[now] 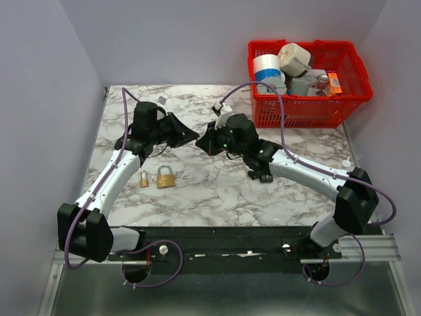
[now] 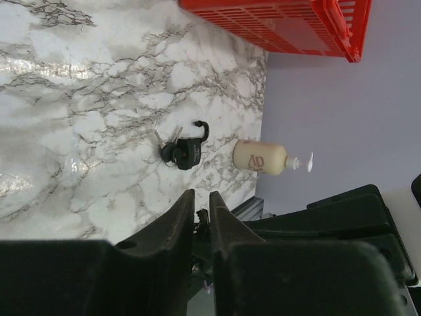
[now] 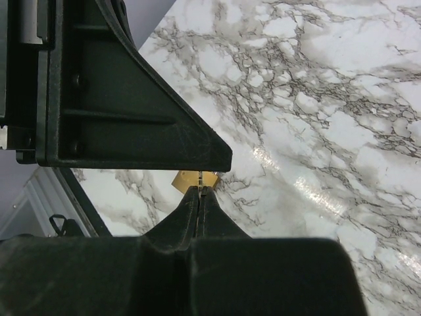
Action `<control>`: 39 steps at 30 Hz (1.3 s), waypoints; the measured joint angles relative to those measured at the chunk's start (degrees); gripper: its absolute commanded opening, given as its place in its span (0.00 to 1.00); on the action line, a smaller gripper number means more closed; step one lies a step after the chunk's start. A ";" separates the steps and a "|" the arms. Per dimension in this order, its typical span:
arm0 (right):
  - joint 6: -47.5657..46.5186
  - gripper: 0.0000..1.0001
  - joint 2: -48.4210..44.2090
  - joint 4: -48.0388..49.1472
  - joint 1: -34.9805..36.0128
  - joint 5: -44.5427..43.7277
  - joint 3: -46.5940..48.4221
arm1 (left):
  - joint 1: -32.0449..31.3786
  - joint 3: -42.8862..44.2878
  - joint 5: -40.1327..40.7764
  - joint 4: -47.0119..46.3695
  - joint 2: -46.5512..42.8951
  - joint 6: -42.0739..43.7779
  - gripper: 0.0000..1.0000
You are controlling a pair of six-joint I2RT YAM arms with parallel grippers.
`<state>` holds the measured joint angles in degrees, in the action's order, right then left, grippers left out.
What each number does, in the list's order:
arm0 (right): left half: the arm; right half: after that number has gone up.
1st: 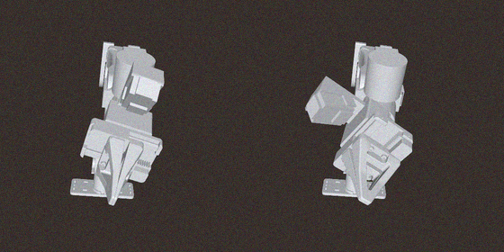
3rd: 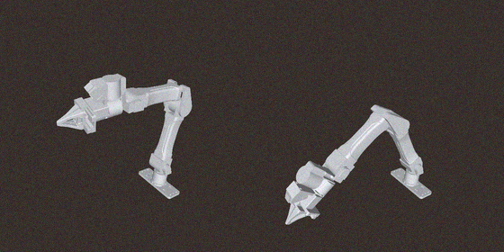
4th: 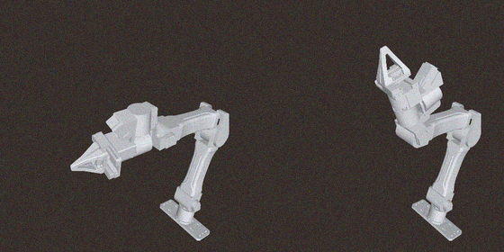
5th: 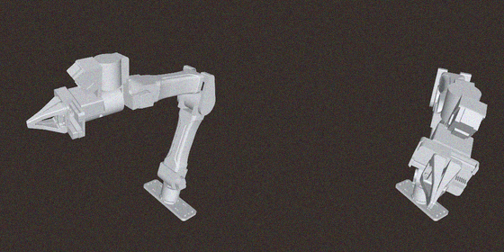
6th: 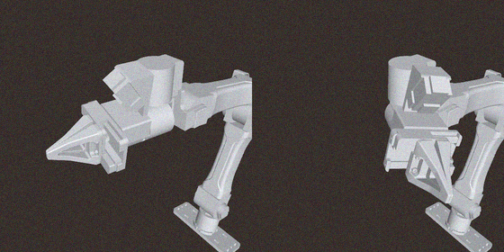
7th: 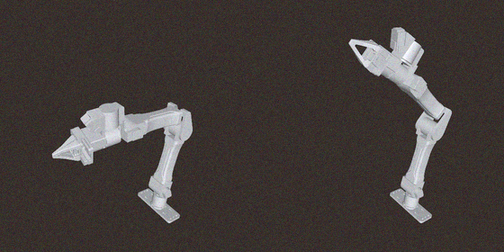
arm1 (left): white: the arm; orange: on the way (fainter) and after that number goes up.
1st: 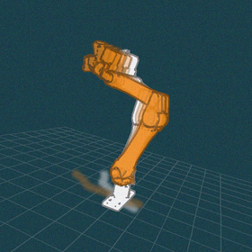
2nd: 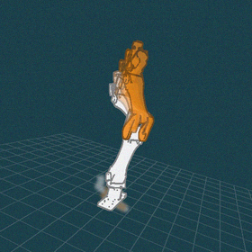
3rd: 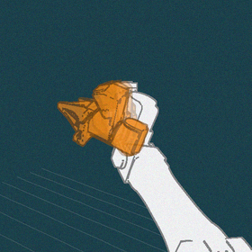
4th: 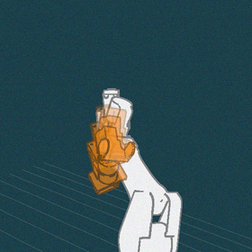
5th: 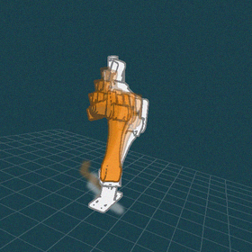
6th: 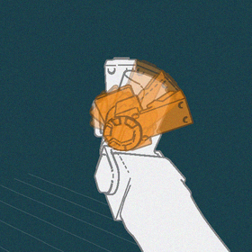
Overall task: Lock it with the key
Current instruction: Place the key at the center of the board.
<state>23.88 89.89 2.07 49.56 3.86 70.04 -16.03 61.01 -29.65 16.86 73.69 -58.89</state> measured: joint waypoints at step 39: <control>-13.44 1.00 -11.30 -3.69 0.00 -0.70 -15.65 | -2.47 3.19 16.35 25.75 22.86 20.04 0.00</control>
<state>10.44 78.59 -1.63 49.56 3.16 54.39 -18.50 64.20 -13.30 42.61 96.55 -38.85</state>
